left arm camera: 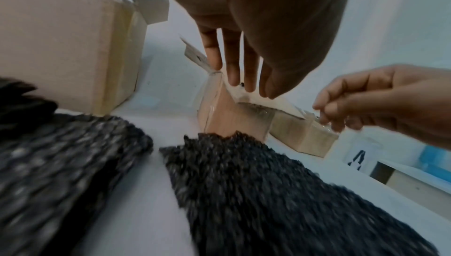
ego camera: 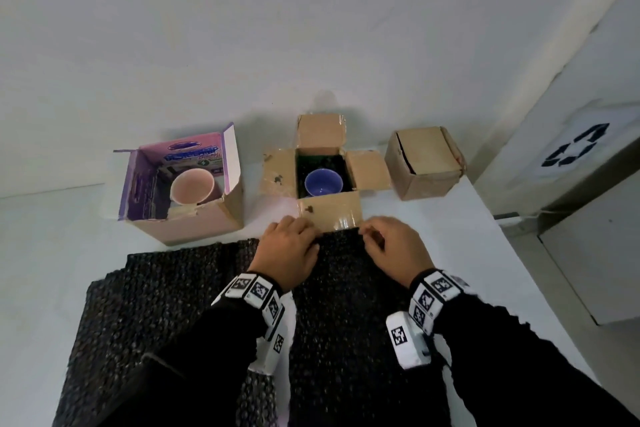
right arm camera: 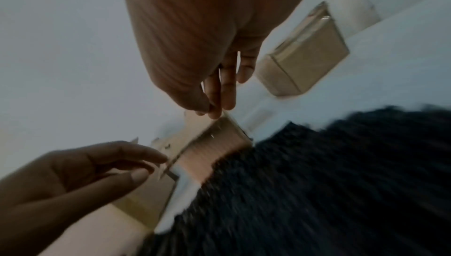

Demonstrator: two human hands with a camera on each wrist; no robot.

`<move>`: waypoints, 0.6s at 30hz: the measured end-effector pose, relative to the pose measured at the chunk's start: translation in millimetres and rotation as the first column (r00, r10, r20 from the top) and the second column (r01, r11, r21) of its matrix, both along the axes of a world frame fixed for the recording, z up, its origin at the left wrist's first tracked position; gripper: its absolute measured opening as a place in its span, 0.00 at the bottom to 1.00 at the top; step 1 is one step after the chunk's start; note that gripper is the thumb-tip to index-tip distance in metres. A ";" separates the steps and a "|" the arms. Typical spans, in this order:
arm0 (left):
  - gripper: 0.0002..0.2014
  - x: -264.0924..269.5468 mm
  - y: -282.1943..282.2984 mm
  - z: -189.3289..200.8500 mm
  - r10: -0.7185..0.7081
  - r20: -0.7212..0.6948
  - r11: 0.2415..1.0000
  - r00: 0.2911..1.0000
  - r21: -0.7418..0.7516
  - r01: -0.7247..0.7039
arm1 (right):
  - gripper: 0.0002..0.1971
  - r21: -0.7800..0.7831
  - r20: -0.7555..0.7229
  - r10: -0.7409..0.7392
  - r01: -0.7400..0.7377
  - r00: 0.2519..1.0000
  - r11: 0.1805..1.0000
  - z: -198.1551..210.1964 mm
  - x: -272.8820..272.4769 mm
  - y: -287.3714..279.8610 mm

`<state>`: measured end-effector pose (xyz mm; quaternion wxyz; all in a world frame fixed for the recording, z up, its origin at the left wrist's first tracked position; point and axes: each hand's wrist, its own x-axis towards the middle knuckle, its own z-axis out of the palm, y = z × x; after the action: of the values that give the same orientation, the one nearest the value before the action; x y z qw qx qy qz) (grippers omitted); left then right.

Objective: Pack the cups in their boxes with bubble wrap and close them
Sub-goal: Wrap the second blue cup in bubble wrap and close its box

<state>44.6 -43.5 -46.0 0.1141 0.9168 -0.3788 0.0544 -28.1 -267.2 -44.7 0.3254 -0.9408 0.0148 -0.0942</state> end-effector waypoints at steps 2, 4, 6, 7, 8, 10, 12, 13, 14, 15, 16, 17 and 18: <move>0.19 -17.3 6.1 -7.1 -0.021 -0.105 0.996 0.994 0.083 0.030 | 0.15 -0.113 -0.154 -0.015 -0.002 0.988 0.994 -20.1 -25.1 3.9; 0.23 -32.6 9.6 -14.6 -0.007 -0.203 0.979 0.979 0.199 0.048 | 0.30 -0.284 -0.320 -0.088 -0.007 0.943 0.959 -36.7 -46.1 8.5; 0.32 -43.8 11.9 -22.3 0.041 -0.310 0.954 0.950 0.295 0.055 | 0.33 -0.391 -0.409 -0.163 -0.011 0.898 0.920 -48.1 -59.6 12.7; 0.36 -47.4 12.2 -25.0 0.065 -0.354 0.942 0.933 0.329 0.060 | 0.29 -0.396 -0.412 -0.175 -0.002 0.894 0.918 -50.6 -63.2 14.6; 0.38 -50.2 12.2 -27.5 0.082 -0.378 0.934 0.922 0.352 0.061 | 0.24 -0.383 -0.395 -0.176 0.012 0.902 0.923 -51.2 -65.0 16.2; 0.38 -54.4 11.2 -30.4 0.098 -0.363 0.921 0.927 0.385 0.054 | 0.13 -0.360 -0.344 -0.162 0.030 0.925 0.933 -48.7 -65.0 18.4; 0.39 -57.7 9.7 -29.1 0.112 -0.286 0.926 0.952 0.377 0.004 | 0.07 -0.329 -0.249 -0.135 0.047 0.959 0.943 -46.1 -64.5 18.3; 0.41 -58.5 8.9 -27.8 0.115 -0.250 0.947 0.961 0.319 -0.030 | 0.06 -0.281 -0.196 -0.105 0.047 0.975 0.959 -43.4 -64.4 17.5; 0.44 -58.5 7.9 -25.7 0.102 -0.233 0.975 0.967 0.217 -0.051 | 0.06 -0.213 -0.145 -0.057 0.025 0.988 0.977 -40.1 -64.4 16.3; 0.47 -57.6 6.3 -22.5 0.071 -0.238 0.994 0.969 0.093 -0.049 | 0.06 -0.138 -0.106 0.003 -0.017 0.994 0.990 -35.0 -64.4 15.5; 0.48 -55.9 3.7 -19.2 0.028 -0.251 0.999 0.968 -0.009 -0.031 | 0.06 -0.077 -0.086 0.060 -0.067 0.994 0.995 -28.0 -64.6 15.5; 0.46 -54.4 0.4 -15.3 -0.009 -0.264 0.998 0.965 -0.064 -0.008 | 0.06 -0.040 -0.072 0.108 -0.111 0.992 0.993 -20.4 -64.3 16.1; 0.40 -52.4 -3.3 -12.0 -0.028 -0.268 0.997 0.963 -0.079 0.007 | 0.06 -0.025 -0.056 0.135 -0.137 0.989 0.990 -13.8 -63.3 16.9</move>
<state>-7.8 -46.8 -58.0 0.2005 0.9072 -0.3654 -0.0569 -91.3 -250.2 -58.5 0.3172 -0.9463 -0.0420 -0.0464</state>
